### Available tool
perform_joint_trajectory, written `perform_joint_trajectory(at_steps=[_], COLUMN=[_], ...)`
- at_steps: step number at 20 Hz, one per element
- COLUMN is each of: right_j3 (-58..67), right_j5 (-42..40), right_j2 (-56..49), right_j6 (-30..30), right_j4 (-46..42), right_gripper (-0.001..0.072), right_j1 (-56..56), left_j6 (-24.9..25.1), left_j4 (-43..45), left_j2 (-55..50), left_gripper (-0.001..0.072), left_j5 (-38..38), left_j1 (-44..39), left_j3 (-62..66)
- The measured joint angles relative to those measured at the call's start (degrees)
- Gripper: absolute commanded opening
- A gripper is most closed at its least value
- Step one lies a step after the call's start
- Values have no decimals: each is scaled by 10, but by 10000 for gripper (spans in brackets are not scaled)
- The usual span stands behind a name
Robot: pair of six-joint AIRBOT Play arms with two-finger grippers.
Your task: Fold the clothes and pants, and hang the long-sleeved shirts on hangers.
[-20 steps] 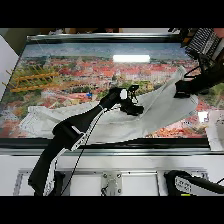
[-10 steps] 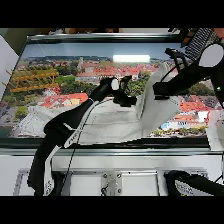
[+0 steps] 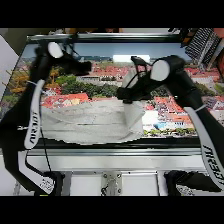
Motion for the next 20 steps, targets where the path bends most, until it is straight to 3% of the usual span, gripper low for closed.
perform_joint_trajectory(at_steps=[3,4,5,6,7,10,13,17,20], right_j3=[0,0,0,0,0,0,-1,-38,-141], right_j5=[-61,-80,-101,-120,-138,-190,-219,-174,-135], right_j2=[-55,-73,-92,-110,-127,-157,-149,-86,-7], right_j6=[17,21,24,26,27,-2,-75,-157,-202], right_j4=[0,2,3,7,16,82,165,181,163], right_gripper=[28,76,308,614,694,693,693,693,693], right_j1=[57,73,88,101,111,126,116,48,-51], left_j6=[7,9,11,13,14,17,18,20,20], left_j4=[3,5,5,5,5,7,7,7,7], left_j2=[48,63,76,87,98,126,151,211,272], left_gripper=[22,22,23,22,22,22,22,23,23], left_j5=[-21,-29,-36,-43,-50,-64,-69,-41,5], left_j1=[64,82,97,108,117,129,120,91,65], left_j3=[0,0,0,0,-1,-1,-9,-105,-241])
